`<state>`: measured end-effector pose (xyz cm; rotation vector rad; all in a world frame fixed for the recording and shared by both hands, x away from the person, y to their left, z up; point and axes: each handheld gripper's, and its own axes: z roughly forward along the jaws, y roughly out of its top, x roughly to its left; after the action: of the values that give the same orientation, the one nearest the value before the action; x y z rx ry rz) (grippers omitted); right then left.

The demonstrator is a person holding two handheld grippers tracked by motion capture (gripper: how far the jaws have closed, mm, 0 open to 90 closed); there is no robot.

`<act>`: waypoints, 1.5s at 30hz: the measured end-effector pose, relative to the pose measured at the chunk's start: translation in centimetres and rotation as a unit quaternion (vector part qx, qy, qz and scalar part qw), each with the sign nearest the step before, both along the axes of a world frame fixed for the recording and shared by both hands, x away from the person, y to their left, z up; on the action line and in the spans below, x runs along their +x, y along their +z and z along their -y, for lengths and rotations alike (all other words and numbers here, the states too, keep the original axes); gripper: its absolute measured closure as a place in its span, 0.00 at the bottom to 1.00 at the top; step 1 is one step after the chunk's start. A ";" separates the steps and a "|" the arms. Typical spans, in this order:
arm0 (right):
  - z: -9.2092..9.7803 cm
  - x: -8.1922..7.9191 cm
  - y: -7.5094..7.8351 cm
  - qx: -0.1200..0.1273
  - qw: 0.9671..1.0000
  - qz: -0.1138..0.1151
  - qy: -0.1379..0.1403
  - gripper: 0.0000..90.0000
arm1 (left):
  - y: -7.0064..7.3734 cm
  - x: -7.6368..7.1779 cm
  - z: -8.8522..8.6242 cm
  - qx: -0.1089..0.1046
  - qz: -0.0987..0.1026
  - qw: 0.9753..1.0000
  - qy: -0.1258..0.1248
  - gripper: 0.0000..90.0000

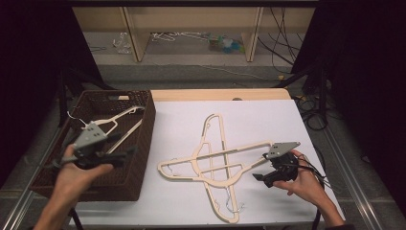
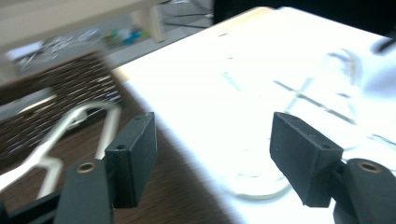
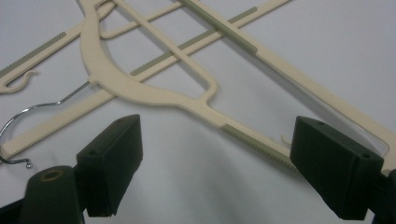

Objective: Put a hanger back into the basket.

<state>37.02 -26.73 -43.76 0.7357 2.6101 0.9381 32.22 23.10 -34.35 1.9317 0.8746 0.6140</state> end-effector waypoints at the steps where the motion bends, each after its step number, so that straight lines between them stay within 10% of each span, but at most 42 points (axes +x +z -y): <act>1: 0.0 0.0 0.0 0.000 1.000 -0.002 0.000 0.20 | -0.2 -0.5 1.0 0.000 0.002 1.000 -0.009 0.35; 13: 0.1 0.1 -0.2 -0.003 1.000 0.005 0.001 0.20 | -5.0 -4.1 8.7 -0.024 -0.006 0.997 -0.079 0.24; 22: -0.2 -0.1 -0.3 -0.011 1.000 0.007 0.003 0.20 | -8.6 -5.2 9.2 -0.034 0.005 0.997 -0.066 0.24; 45: -1.8 2.2 -2.1 -0.040 0.998 -0.005 0.047 0.27 | -9.2 -5.5 9.4 -0.026 0.005 0.996 -0.090 0.23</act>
<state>39.21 -24.90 -45.89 0.6033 2.6937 0.8511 26.74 13.70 -43.55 1.9327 0.6948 0.4885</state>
